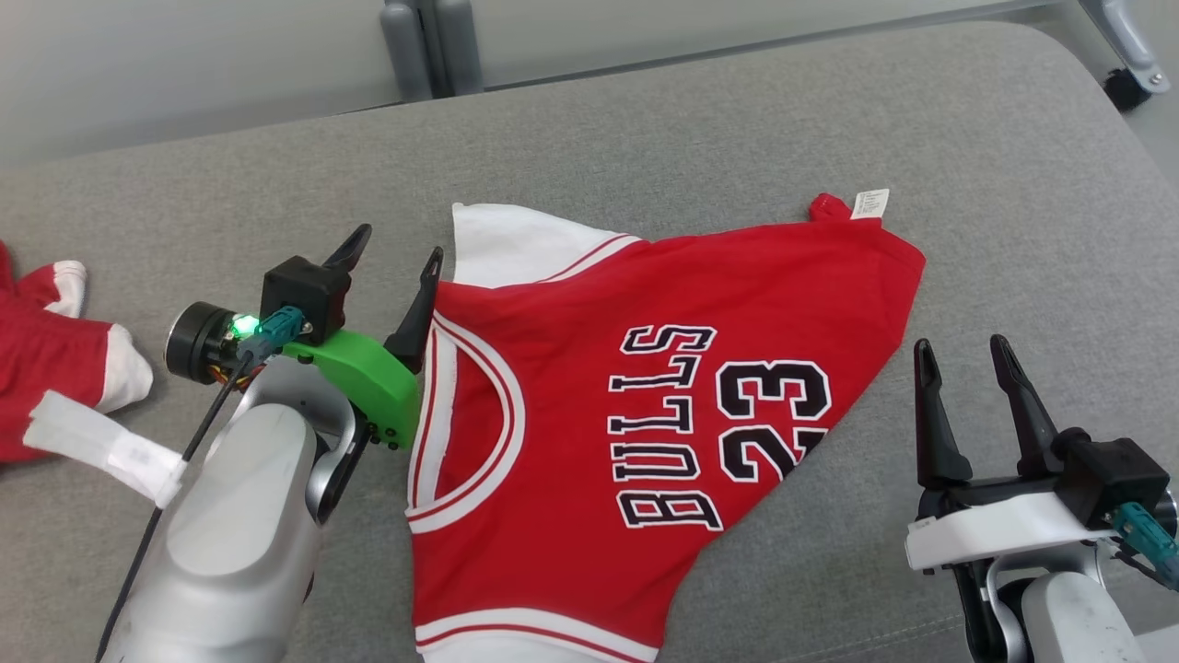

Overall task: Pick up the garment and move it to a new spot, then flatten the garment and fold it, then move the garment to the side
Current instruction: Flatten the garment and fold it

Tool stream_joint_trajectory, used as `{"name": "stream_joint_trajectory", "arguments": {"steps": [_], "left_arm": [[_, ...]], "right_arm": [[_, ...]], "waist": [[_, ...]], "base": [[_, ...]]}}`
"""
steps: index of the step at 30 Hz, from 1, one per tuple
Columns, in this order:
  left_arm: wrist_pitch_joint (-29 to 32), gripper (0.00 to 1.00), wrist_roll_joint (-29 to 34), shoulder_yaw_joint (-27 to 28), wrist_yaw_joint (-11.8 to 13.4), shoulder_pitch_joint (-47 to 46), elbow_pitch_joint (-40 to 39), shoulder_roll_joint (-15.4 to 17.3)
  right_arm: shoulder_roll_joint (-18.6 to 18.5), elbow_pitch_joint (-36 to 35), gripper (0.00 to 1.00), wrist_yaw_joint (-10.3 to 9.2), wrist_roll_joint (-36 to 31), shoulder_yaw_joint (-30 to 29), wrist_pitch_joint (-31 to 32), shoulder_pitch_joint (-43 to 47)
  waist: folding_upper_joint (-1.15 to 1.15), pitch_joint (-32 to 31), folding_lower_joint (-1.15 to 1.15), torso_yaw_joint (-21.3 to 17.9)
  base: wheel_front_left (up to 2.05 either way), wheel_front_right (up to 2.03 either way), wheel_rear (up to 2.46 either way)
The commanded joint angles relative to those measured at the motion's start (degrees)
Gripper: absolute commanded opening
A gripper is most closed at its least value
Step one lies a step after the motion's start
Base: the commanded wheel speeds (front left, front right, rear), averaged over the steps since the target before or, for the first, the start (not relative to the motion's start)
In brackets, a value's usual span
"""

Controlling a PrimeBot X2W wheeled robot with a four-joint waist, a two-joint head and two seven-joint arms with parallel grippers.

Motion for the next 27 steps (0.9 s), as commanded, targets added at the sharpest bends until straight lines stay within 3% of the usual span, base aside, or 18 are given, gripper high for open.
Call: {"name": "stream_joint_trajectory", "arguments": {"steps": [1,15,16,17,18,27], "left_arm": [[0.56,1.0,-0.78,-1.02,-0.16,-1.55,1.61,0.8],[4.05,1.0,-10.6,-12.45,-0.04,-6.23,16.74,1.77],[4.19,0.49,-11.41,-13.09,-0.04,-6.52,17.52,1.58],[4.1,0.14,-11.75,-13.63,-0.04,-6.84,18.19,1.64],[3.84,0.0,-12.18,-14.31,-0.04,-7.22,18.95,1.64],[-1.75,0.0,-14.03,-15.39,-0.03,-12.86,24.08,2.71]], "right_arm": [[0.05,0.09,1.0,-0.1,0.14,0.04,-0.18,-1.1],[0.23,0.91,1.0,-0.1,0.51,0.25,-0.19,-2.59],[0.24,0.98,1.0,-0.1,0.51,0.31,-0.18,-2.67],[0.24,1.05,1.0,-0.1,0.48,0.38,-0.19,-2.74],[0.24,1.12,1.0,-0.1,0.46,0.5,-0.19,-2.81],[0.23,1.03,1.0,-0.1,0.33,0.32,-0.18,-2.5]], "waist": [[0.0,2.65,0.0,-2.72],[0.0,4.43,0.0,-5.38],[0.0,4.37,0.0,-5.41],[0.0,4.34,0.0,-5.44],[0.0,4.28,0.0,-5.49],[0.0,4.46,0.0,-5.2]], "base": [[0.0,0.0,0.0],[0.0,0.0,0.0],[0.0,0.0,0.0],[0.0,0.0,0.0],[0.0,0.0,0.0],[0.0,0.0,0.0]]}}
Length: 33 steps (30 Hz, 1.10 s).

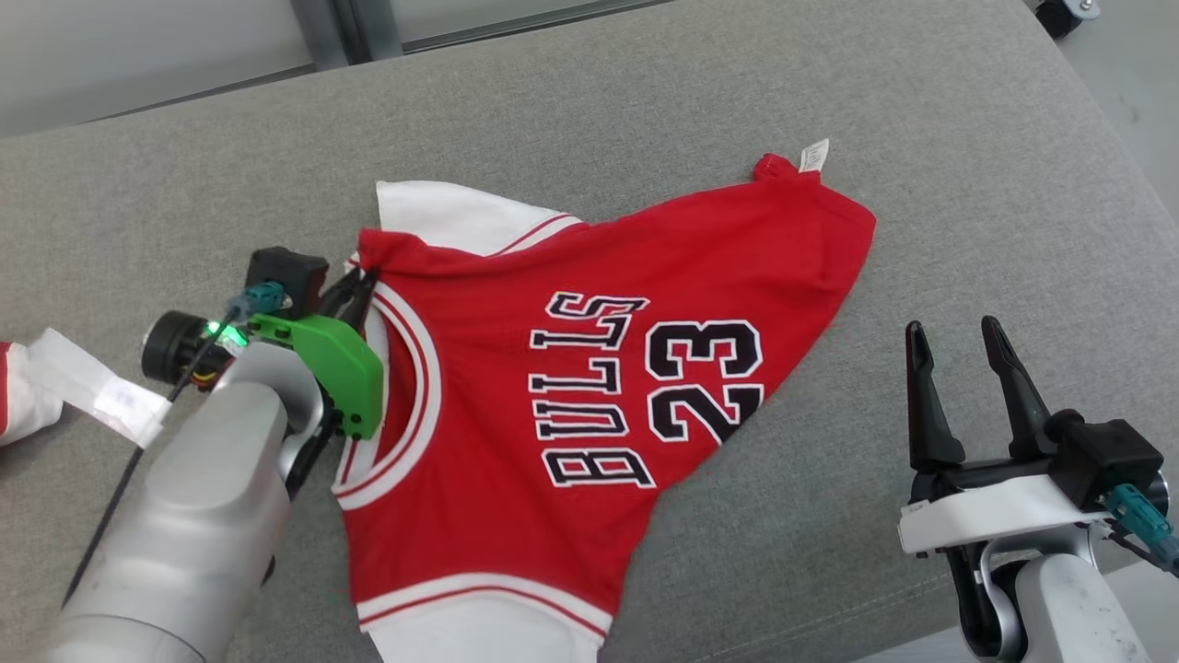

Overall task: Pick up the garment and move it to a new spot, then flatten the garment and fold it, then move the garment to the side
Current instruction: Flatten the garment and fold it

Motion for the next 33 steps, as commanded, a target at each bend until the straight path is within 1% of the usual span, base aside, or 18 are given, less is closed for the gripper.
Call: {"name": "stream_joint_trajectory", "arguments": {"steps": [1,6,10,13,14,15,16,17,19,23,29,33], "left_arm": [[-1.16,0.0,-0.25,0.54,0.14,-2.19,0.64,1.33],[-4.13,0.0,-0.26,1.81,0.19,-7.46,2.86,4.03],[-5.63,0.0,-0.32,3.42,1.32,-10.6,4.1,5.99],[-6.08,0.0,-0.53,4.36,1.82,-11.25,5.06,6.81],[-6.27,0.05,-0.4,4.65,2.18,-11.33,5.27,7.22],[-6.36,0.34,-0.22,4.82,2.3,-11.22,5.39,7.44],[-6.47,0.78,-0.17,5.13,2.52,-10.89,5.31,7.54],[-6.5,1.0,-0.07,5.34,2.61,-10.53,5.01,7.53],[-6.43,1.0,0.43,5.92,2.71,-9.55,3.41,7.61],[-6.4,1.0,1.26,9.27,3.73,-6.24,-2.62,8.06],[-6.41,1.0,2.42,17.35,5.89,2.72,-14.16,6.84],[-6.35,1.0,5.41,22.55,6.7,9.92,-22.77,5.63]], "right_arm": [[0.02,-0.01,1.0,-0.1,0.04,-0.21,-0.17,-0.07],[0.02,0.04,1.0,-0.1,-0.19,-0.34,-0.17,-0.72],[0.02,0.3,1.0,-0.1,-0.07,-0.49,-0.18,-1.11],[0.02,0.57,1.0,-0.1,0.3,-0.23,-0.17,-1.51],[0.02,0.64,1.0,-0.1,0.36,-0.07,-0.18,-1.6],[0.02,0.73,1.0,-0.1,0.45,0.02,-0.17,-1.65],[0.02,0.86,1.0,-0.1,0.58,0.06,-0.17,-1.66],[0.02,0.94,1.0,-0.1,0.7,0.03,-0.18,-1.68],[0.02,1.12,1.0,-0.1,0.85,-0.2,-0.18,-1.56],[0.02,1.58,1.0,-0.1,0.65,-0.76,-0.18,-0.99],[0.02,1.83,1.0,-0.1,-0.45,-1.73,-0.17,0.32],[0.0,1.86,1.0,-0.1,-0.9,-1.9,-0.17,1.1]], "waist": [[0.0,0.08,0.0,0.15],[0.0,0.4,0.0,0.21],[0.0,0.87,0.0,0.1],[0.0,1.17,0.0,-0.11],[0.0,1.26,0.0,-0.19],[0.0,1.3,0.0,-0.24],[0.0,1.29,0.0,-0.25],[0.0,1.28,0.0,-0.19],[0.0,1.13,0.0,0.16],[0.0,-0.04,0.0,1.47],[0.0,-3.22,0.0,4.49],[0.0,-5.31,0.0,6.66]], "base": [[0.0,0.0,0.0],[0.0,0.0,0.0],[0.0,0.0,0.0],[0.0,0.0,0.0],[0.0,0.0,0.0],[0.0,0.0,0.0],[0.0,0.0,0.0],[0.0,0.0,0.0],[0.0,0.0,0.0],[0.0,0.0,0.0],[0.0,0.0,0.0],[0.0,0.0,0.0]]}}
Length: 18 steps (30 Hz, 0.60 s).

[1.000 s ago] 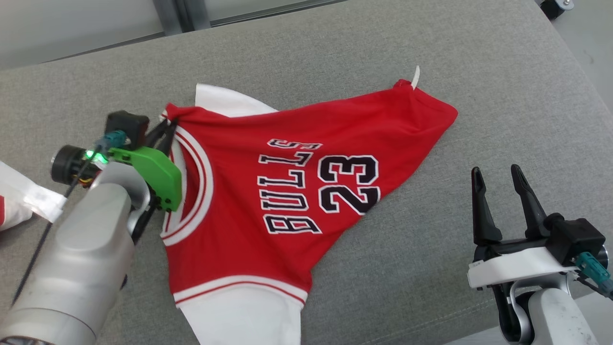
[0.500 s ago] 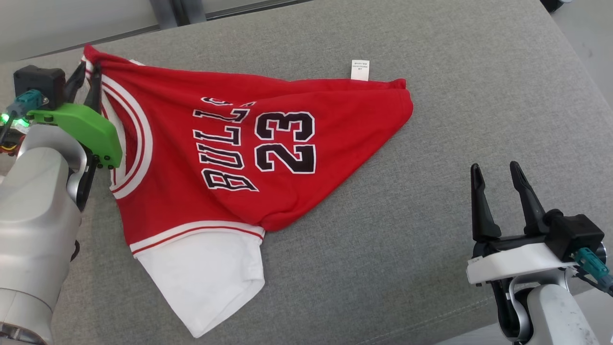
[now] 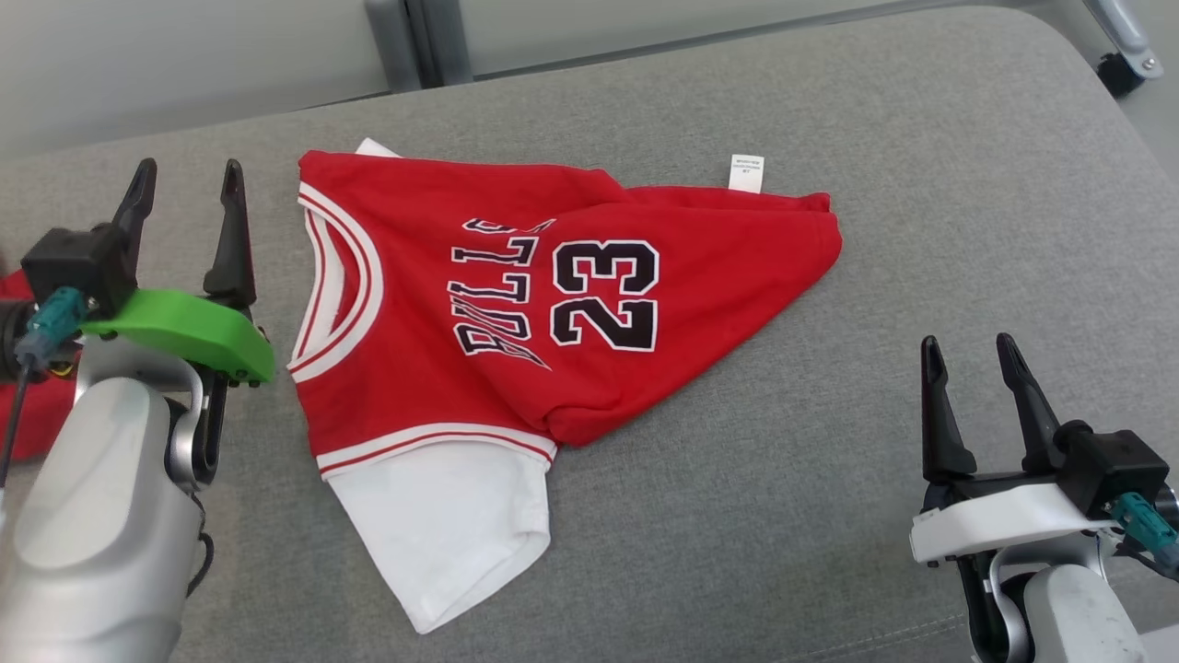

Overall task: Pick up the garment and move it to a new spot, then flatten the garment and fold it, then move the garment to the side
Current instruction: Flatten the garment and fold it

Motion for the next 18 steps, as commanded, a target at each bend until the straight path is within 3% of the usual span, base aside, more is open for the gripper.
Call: {"name": "stream_joint_trajectory", "arguments": {"steps": [1,11,18], "left_arm": [[-0.03,1.0,1.62,1.6,0.37,3.01,-2.55,-0.49],[-0.03,1.0,9.54,12.63,1.04,22.06,-22.66,-4.74],[-0.03,1.0,13.2,18.25,0.39,34.46,-31.2,-8.57]], "right_arm": [[-0.03,0.07,1.0,-0.1,-0.44,0.06,-0.18,0.77],[-0.17,-0.01,1.0,-0.1,-0.95,0.03,-0.18,3.48],[-0.82,0.06,1.0,-0.1,-0.82,-0.54,-0.18,5.1]], "waist": [[0.0,-2.58,0.0,2.66],[0.0,-6.27,0.0,6.46],[0.0,-8.47,0.0,8.49]], "base": [[0.0,0.0,0.0],[0.0,0.0,0.0],[0.0,0.0,0.0]]}}
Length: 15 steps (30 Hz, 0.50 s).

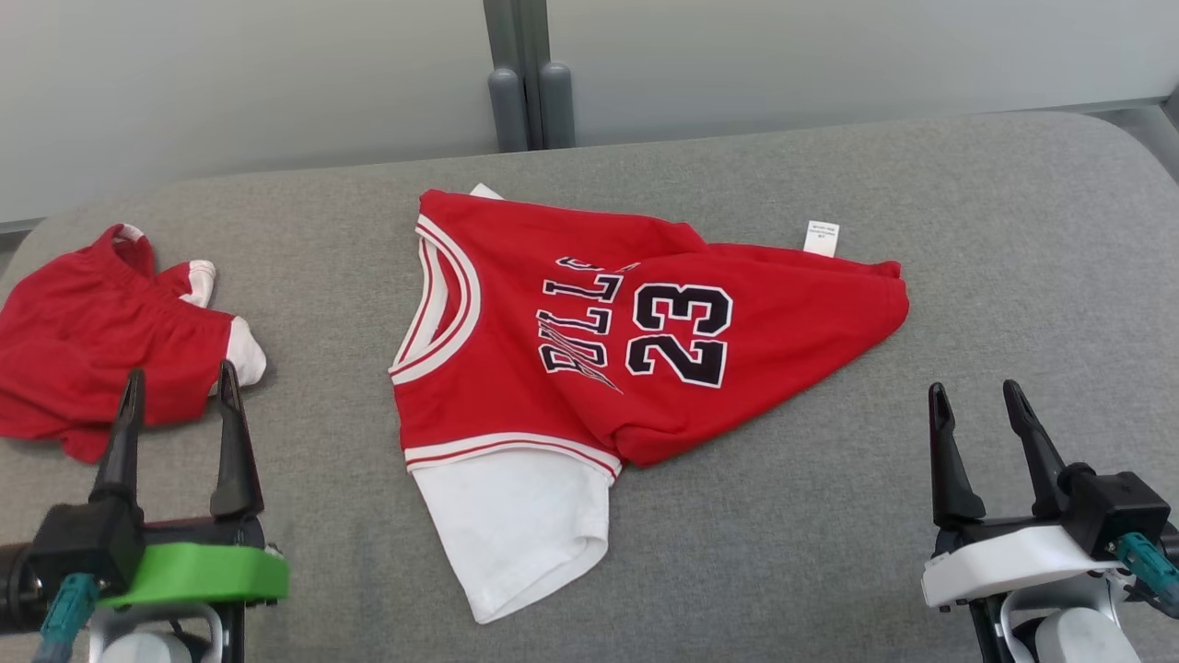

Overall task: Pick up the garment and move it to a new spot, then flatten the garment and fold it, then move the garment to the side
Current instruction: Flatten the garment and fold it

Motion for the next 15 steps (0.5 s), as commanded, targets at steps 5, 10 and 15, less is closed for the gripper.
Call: {"name": "stream_joint_trajectory", "arguments": {"steps": [5,10,15], "left_arm": [[-0.02,1.0,2.21,1.78,-2.21,6.76,-2.23,-2.37],[-0.02,1.0,3.36,3.12,-3.56,9.02,-2.34,-4.17],[-0.02,1.0,4.5,3.79,-4.46,8.61,-2.01,-5.26]], "right_arm": [[-0.48,0.47,1.0,-0.1,0.04,-0.3,-0.17,2.24],[-0.59,1.01,1.0,-0.1,0.12,-0.52,-0.17,2.99],[-1.15,2.84,1.0,-0.1,0.15,-0.47,-0.18,2.64]], "waist": [[0.0,-2.48,0.0,2.83],[0.0,-3.3,0.0,3.97],[0.0,-3.49,0.0,4.49]], "base": [[0.0,0.0,0.0],[0.0,0.0,0.0],[0.0,0.0,0.0]]}}
